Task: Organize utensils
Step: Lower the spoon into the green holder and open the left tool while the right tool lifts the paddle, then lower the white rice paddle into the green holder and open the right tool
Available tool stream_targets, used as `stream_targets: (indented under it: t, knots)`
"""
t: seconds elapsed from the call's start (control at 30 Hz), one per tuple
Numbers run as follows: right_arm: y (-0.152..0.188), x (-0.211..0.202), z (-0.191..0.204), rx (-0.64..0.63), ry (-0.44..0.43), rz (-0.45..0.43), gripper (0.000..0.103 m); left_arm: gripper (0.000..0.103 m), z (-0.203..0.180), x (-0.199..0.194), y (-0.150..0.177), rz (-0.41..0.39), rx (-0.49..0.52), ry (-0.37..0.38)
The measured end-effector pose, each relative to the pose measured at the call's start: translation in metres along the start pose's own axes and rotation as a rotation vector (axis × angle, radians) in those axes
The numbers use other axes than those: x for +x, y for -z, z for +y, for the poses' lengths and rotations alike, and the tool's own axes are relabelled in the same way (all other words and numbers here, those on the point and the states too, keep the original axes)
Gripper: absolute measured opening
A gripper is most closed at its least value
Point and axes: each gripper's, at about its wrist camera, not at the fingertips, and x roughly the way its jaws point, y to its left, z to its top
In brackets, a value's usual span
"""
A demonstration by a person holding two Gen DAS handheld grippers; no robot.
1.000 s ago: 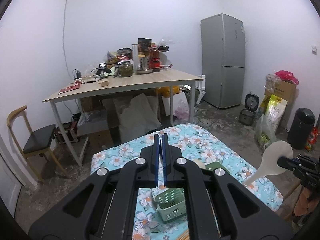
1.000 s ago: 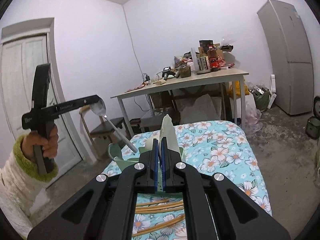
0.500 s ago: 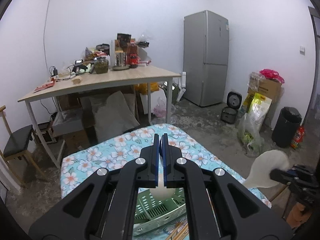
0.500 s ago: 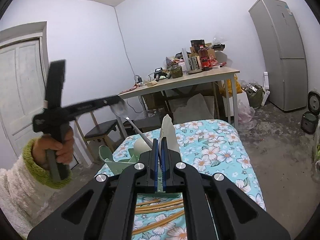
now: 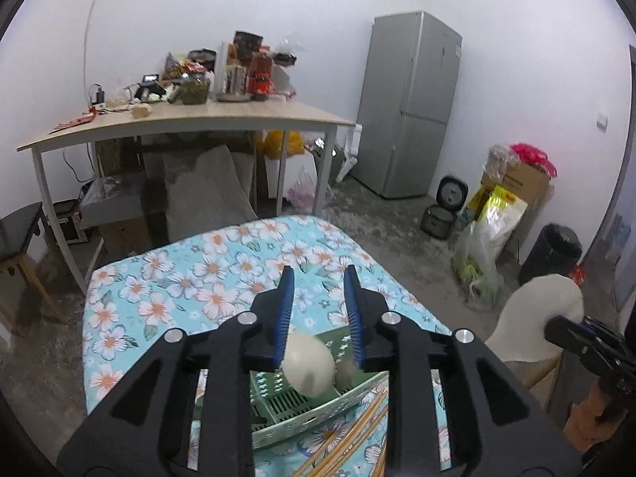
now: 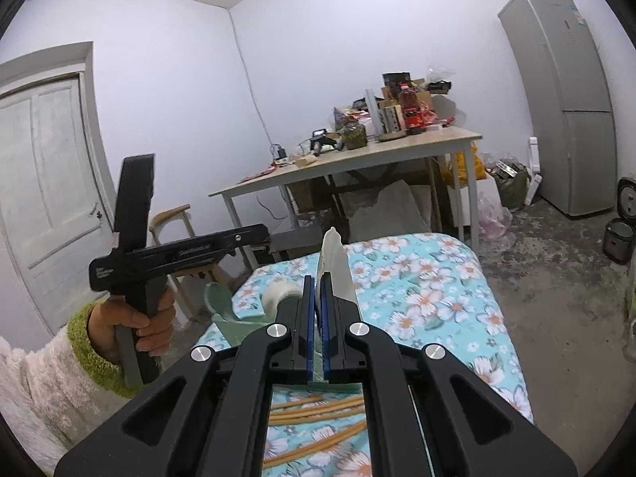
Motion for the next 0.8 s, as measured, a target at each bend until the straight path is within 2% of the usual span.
stream_targets:
  t: [0.13,0.37,0.43,0.5,0.8]
  knots:
    - [-0.019,0.003,0.015,-0.024,-0.073,-0.031,0.003,0.032,0.018,-0.033,0.009,-0.051,-0.040,-0.042]
    - [-0.064,0.024,0.064,-0.075,-0.312,-0.096,0.003,0.042,0.065,-0.097,0.044,-0.119,-0.147,-0.161]
    - [-0.068,0.040,0.077,-0.079,-0.351,-0.085,0.003,0.044,0.079,-0.108,0.057,-0.120,-0.182,-0.190]
    - [-0.070,0.064,0.086,-0.057,-0.400,-0.037,0.003,0.044,0.091,-0.115,0.069,-0.107,-0.211,-0.207]
    - [-0.046,0.145,0.095,-0.034,-0.335,0.167,0.003,0.044,0.118,-0.123,0.111,-0.043,-0.261,-0.232]
